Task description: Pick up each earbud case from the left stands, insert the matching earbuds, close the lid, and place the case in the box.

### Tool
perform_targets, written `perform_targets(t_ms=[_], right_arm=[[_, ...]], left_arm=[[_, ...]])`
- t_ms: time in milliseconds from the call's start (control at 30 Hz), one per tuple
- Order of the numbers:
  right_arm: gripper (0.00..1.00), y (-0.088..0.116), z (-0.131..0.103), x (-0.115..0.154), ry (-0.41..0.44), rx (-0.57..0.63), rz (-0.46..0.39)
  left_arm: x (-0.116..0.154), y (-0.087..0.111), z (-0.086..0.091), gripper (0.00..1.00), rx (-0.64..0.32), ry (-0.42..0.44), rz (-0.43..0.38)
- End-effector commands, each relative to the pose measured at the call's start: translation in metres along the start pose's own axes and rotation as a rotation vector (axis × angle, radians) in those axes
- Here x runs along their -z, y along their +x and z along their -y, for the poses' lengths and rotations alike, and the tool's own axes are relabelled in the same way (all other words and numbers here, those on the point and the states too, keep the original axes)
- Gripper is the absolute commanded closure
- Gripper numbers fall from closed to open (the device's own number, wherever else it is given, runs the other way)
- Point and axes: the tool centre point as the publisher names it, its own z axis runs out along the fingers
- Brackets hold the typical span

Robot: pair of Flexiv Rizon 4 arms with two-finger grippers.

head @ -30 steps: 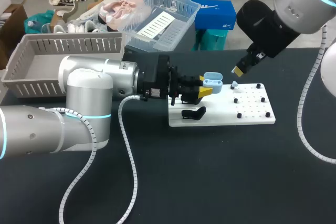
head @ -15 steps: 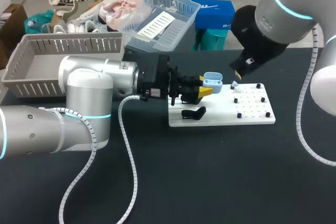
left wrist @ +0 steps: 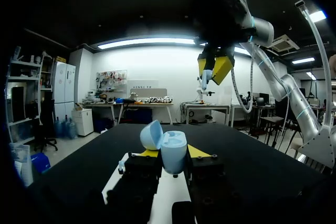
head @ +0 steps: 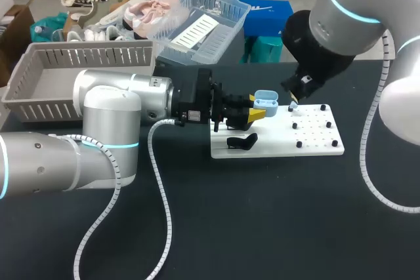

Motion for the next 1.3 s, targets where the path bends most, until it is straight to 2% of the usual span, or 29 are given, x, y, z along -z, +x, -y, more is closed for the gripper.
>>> perform_targets(t_ms=[33,200,433,533,633,767,1000,1200,1300], right_arm=[[1.0,0.0,0.0,0.0,0.0,0.0,-0.001],[1.0,-0.001,-0.001,-0.002,-0.007,-0.02,-0.025],[1.0,-0.017,0.002,-0.005,0.035,-0.186,0.04],[1.0,-0.025,0.003,-0.004,0.05,-0.255,0.042],[1.0,-0.031,0.004,-0.003,0.065,-0.308,-0.002],[1.0,-0.037,0.002,0.0,0.07,-0.321,-0.085],[1.0,-0.045,-0.001,0.004,0.093,-0.28,-0.199],[1.0,-0.043,-0.004,0.001,0.1,-0.264,-0.292],[1.0,-0.043,-0.004,0.001,0.1,-0.264,-0.292]], left_arm=[[0.0,0.001,0.0,1.0,-0.001,-0.001,0.002],[0.0,0.001,0.0,1.0,-0.001,-0.001,0.002],[0.0,0.001,0.0,1.0,-0.001,-0.001,0.002],[0.0,0.001,0.0,1.0,-0.001,-0.001,0.002],[0.0,0.001,0.0,1.0,-0.001,-0.001,0.002],[0.0,0.001,0.0,1.0,-0.001,-0.001,0.002],[0.0,0.001,0.0,1.0,-0.001,-0.001,0.002],[0.0,0.001,0.0,1.0,-0.001,-0.001,0.002],[0.0,0.001,0.0,1.0,-0.001,-0.001,0.002]])
